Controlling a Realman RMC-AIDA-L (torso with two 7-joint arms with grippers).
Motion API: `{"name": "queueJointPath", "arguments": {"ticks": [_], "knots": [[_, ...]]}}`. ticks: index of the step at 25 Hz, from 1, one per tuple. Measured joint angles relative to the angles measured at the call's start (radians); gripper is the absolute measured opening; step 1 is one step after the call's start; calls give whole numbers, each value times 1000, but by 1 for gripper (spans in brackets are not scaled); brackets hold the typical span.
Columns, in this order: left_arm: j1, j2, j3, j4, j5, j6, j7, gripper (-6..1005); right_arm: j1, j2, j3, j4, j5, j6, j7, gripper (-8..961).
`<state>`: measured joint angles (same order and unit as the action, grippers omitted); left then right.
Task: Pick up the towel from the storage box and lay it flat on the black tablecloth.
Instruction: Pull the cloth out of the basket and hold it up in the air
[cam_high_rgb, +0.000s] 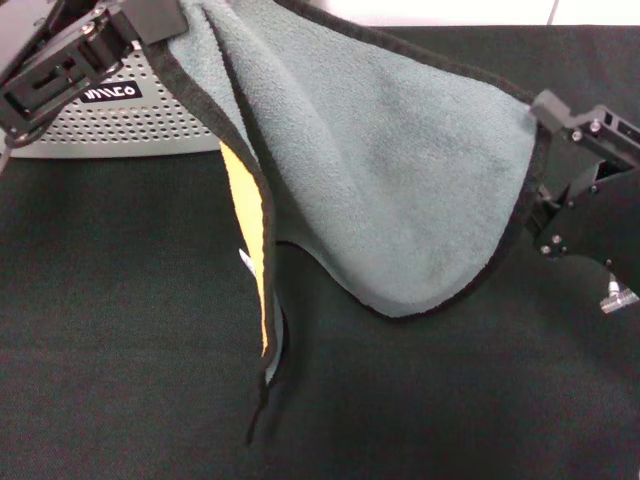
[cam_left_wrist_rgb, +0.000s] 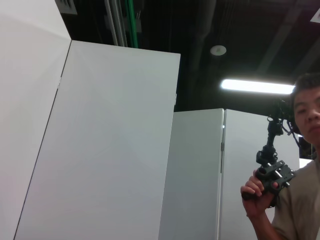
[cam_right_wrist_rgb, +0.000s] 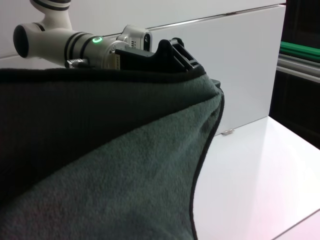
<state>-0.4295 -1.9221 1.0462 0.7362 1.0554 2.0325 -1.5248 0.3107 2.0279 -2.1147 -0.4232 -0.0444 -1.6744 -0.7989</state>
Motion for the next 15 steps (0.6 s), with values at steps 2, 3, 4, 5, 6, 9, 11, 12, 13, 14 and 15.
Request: {"name": "queueJointPath", "arguments": {"ticks": [2,3,4,5,6,9,11,12,13,14,15], "knots": [[0,0,0,0,0,0,0,77,2,0,0,-2,20,2,-2,375],[0,-1,0,0,0,0,0,78,3,0,0,-4,31,2,-3,375],[0,-1,0,0,0,0,0,78,3,0,0,-6,40,3,-3,374],[1,-1,0,0,0,0,0,78,3,0,0,-7,46,3,-3,374],[2,-1,0,0,0,0,0,78,4,0,-1,-11,50,2,-3,374],[5,-2,0,0,0,0,3,79,10,0,-1,-16,54,0,-3,373],[6,-3,0,0,0,0,8,80,15,0,-3,-17,64,0,-3,372],[6,-3,0,0,0,0,10,80,18,0,-6,-17,74,1,-3,372],[6,-3,0,0,0,0,11,80,19,0,-8,-17,81,1,-3,371],[7,-3,0,0,0,0,11,80,21,0,-10,-17,90,1,-3,371],[9,-3,0,0,0,0,11,81,22,0,-11,-17,97,1,-3,366]]}}
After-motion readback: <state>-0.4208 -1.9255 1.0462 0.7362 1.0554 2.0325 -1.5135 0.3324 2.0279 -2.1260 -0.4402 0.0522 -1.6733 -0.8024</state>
